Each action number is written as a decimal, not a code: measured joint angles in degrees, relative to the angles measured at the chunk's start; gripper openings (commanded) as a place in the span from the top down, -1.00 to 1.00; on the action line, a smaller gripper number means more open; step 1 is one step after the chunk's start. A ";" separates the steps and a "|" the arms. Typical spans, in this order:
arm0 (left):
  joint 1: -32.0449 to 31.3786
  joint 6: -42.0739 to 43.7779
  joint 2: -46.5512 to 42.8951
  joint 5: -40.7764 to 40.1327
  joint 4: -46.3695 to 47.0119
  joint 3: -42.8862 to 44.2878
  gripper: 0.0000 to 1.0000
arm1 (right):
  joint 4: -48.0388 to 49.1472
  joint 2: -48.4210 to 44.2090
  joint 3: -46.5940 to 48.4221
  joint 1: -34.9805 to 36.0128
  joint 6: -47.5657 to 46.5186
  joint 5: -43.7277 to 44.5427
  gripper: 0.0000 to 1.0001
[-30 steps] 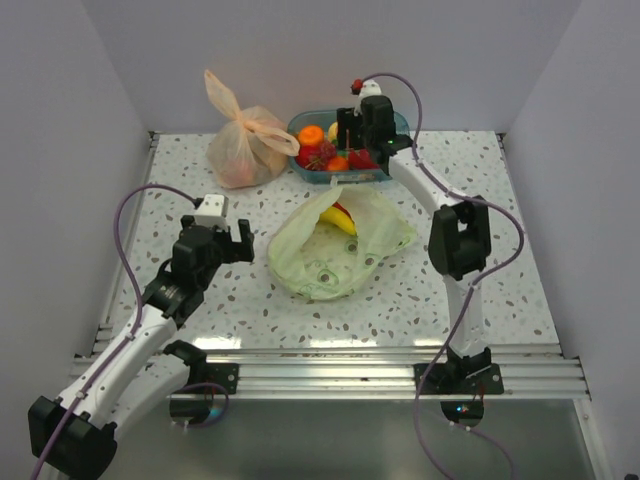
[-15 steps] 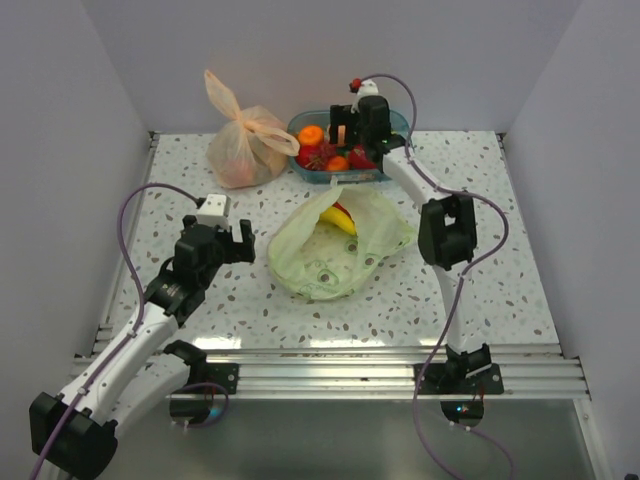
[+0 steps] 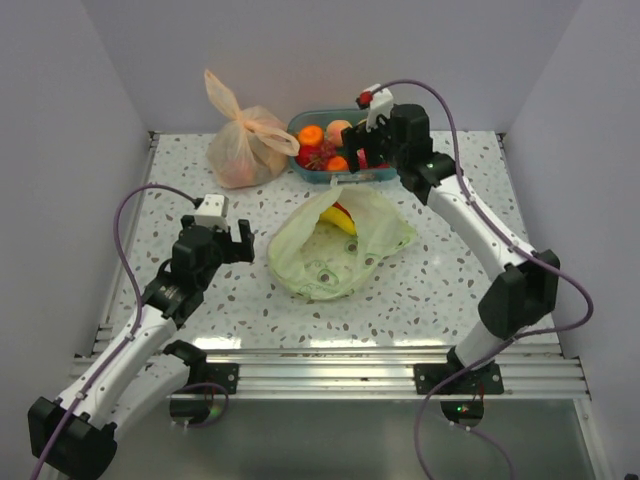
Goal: Untie the knot of the plastic bag and take out the fruit
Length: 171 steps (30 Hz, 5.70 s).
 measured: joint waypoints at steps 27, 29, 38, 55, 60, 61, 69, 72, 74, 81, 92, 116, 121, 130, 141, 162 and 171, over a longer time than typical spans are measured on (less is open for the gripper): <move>0.00 0.02 0.46 1.31 0.02 0.00 -1.00 | -5.73 8.00 -14.14 7.48 -6.47 -4.85 -0.16; 0.00 0.02 0.79 1.57 0.04 0.00 -1.00 | -4.68 8.94 -13.49 7.61 -6.21 -5.55 -0.16; 0.00 0.92 1.38 4.48 0.20 0.00 -1.00 | -1.38 11.04 -13.88 11.30 -5.18 -6.47 0.20; -7.50 -1.75 12.02 14.34 3.85 3.41 -1.00 | -3.13 0.79 -21.55 19.23 1.01 -4.74 0.88; -13.27 -4.57 15.15 13.22 6.23 5.03 -1.00 | -3.39 0.04 -22.14 20.96 3.08 -3.32 0.90; -13.66 -5.27 15.58 12.85 6.16 5.03 -1.00 | -3.41 0.04 -22.45 21.20 3.54 -3.23 0.92; -14.08 -12.26 9.42 10.43 6.34 2.32 -1.00 | -3.39 0.04 -24.52 21.68 6.29 -1.68 0.95; -14.36 -13.97 7.93 9.66 6.62 2.23 -1.00 | -3.23 0.04 -24.98 21.68 7.21 -1.33 0.97; -14.88 -14.91 8.76 8.94 6.43 2.23 -1.00 | -2.95 0.04 -25.29 21.68 7.82 -1.25 0.98; -17.25 -18.56 14.71 2.27 4.31 2.23 -0.81 | -2.47 -0.98 -26.23 21.68 9.64 -0.76 1.00; -16.70 -22.29 20.52 -13.77 -4.31 5.55 1.00 | -2.43 -9.09 -31.28 21.68 9.77 -1.88 1.00; -7.45 -4.02 13.29 -6.45 -2.32 5.64 1.00 | 16.68 -28.48 -38.66 21.22 18.18 7.82 1.00; -7.45 -2.12 13.60 -4.20 -1.33 4.44 1.00 | 18.23 -24.11 -29.94 16.76 18.82 10.60 1.00; -7.45 -0.72 13.46 -0.81 0.07 4.35 1.00 | 19.63 -5.16 -12.81 3.06 17.84 17.16 1.00; -7.45 -0.24 12.72 0.31 0.57 4.33 1.00 | 16.20 25.07 14.47 -3.93 12.00 21.99 0.89; -7.23 -0.17 12.76 1.42 1.09 4.33 1.00 | 5.16 10.54 3.67 -2.01 4.83 10.36 -0.68; -7.23 -0.15 13.11 1.51 1.11 4.33 1.00 | 2.12 -7.37 -10.71 13.49 1.64 3.63 -0.67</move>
